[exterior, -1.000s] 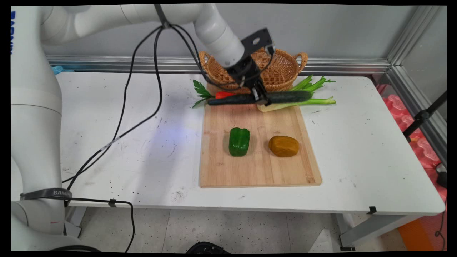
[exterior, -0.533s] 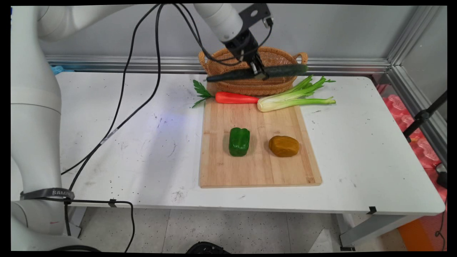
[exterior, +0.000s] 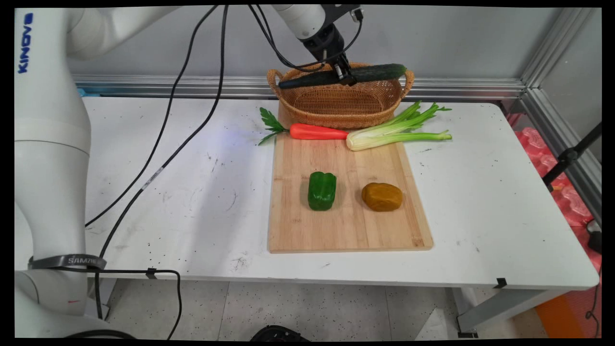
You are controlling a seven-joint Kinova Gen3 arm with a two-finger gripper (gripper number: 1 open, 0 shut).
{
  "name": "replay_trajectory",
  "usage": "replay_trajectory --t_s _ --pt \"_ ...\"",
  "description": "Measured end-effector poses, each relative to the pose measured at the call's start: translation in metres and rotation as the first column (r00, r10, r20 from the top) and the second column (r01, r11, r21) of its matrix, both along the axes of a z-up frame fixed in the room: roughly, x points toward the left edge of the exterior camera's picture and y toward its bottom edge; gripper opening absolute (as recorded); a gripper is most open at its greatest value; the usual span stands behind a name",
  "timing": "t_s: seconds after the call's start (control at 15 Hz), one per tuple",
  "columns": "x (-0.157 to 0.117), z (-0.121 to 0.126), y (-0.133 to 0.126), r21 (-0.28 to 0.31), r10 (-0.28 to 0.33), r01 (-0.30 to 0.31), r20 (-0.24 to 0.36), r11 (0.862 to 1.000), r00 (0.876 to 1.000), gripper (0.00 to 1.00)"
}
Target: Place the picked object in the vegetable basket
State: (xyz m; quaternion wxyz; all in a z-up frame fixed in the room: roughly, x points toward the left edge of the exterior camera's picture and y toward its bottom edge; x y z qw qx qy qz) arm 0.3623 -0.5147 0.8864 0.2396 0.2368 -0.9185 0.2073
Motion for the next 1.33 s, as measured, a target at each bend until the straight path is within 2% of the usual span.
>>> replay_trajectory --t_s 0.53,1.2,1.27,1.33 --pt "0.016 -0.027 -0.042 -0.050 -0.010 0.012 0.034 0.999 0.999 0.00" --pt "0.023 -0.054 -0.065 -0.084 -0.027 0.031 0.045 0.996 0.999 0.00" --pt "0.023 -0.055 -0.067 -0.091 -0.029 0.033 0.043 0.995 0.999 1.00" --pt "0.023 -0.055 -0.069 -0.100 -0.029 0.033 0.041 0.994 0.999 1.00"
